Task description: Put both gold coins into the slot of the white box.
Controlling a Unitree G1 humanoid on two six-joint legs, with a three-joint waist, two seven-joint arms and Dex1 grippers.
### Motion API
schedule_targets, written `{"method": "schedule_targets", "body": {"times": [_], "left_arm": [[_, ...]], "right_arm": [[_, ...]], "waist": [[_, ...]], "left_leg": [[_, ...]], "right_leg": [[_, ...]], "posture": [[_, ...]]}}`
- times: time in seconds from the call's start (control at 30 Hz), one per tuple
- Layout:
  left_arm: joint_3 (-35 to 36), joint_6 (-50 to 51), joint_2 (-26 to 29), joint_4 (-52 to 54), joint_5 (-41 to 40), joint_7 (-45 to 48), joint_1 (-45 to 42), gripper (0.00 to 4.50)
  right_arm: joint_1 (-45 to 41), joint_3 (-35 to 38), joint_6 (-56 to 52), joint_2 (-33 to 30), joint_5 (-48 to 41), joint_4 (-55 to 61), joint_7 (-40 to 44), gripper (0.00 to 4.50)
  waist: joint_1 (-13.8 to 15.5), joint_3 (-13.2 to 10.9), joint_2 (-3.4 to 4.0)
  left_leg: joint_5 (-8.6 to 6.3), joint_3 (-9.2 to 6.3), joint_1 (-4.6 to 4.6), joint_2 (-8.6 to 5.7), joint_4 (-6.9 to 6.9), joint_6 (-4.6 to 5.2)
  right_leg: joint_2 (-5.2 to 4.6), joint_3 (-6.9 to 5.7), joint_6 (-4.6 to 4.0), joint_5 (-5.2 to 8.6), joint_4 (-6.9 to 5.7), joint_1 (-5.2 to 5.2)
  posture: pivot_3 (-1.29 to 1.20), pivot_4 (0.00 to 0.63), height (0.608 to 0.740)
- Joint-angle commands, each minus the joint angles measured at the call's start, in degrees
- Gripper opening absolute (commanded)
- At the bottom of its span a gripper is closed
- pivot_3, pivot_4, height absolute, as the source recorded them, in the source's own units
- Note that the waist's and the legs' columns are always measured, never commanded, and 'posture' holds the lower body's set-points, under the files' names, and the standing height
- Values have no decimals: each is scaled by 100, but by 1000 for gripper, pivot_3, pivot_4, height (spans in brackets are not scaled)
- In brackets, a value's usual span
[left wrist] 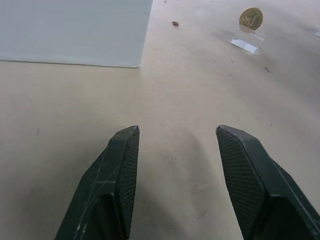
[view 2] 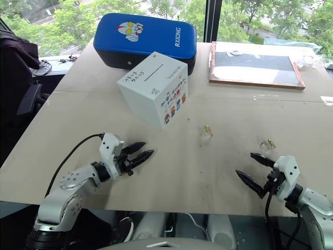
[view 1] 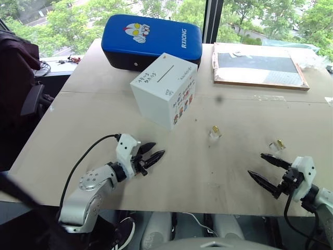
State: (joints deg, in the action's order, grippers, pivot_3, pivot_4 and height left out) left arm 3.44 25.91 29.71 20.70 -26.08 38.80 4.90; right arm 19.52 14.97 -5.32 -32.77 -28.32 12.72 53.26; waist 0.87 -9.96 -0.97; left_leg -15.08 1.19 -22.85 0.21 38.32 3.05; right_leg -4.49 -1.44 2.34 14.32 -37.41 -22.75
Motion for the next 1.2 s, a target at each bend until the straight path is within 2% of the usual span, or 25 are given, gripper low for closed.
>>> {"method": "schedule_targets", "body": {"times": [0.03,0.47,0.67,0.83,0.97,1.2], "left_arm": [[94,-92,88,172,-20,74,16,2476],[76,445,89,583,-214,-160,-242,2476],[-71,522,6,663,-242,-148,-524,2476],[-160,542,9,834,-601,208,-807,2476],[-212,657,183,990,-964,644,-1005,2476],[-411,645,667,1199,-1149,1330,-1077,2476]], "right_arm": [[41,179,127,-40,-29,101,11,4464],[-8,155,214,52,-48,122,-57,4464],[-684,566,779,410,-74,5,-628,4464],[-1149,741,1203,500,664,-525,-1442,4464],[-1142,623,781,423,961,-669,-1849,4464],[-994,742,274,505,728,-564,-2029,4464]], "waist": [[0,0,0],[1,0,0],[-8,0,0],[22,1,0],[0,0,1],[-14,5,12]], "left_leg": [[0,0,0,0,0,0],[0,0,0,0,0,0],[0,3,1,0,1,0],[1,2,1,-2,4,-2],[3,2,0,-3,3,-5],[2,9,11,-1,3,-2]], "right_leg": [[0,0,0,0,0,0],[0,-1,0,0,0,0],[2,2,1,-1,-1,1],[8,-1,16,-9,-5,1],[9,-2,18,-10,-12,0],[34,21,12,-7,-20,0]], "posture": [[0,150,740],[0,150,740],[0,150,740],[0,150,740],[0,150,740],[0,150,740]]}}
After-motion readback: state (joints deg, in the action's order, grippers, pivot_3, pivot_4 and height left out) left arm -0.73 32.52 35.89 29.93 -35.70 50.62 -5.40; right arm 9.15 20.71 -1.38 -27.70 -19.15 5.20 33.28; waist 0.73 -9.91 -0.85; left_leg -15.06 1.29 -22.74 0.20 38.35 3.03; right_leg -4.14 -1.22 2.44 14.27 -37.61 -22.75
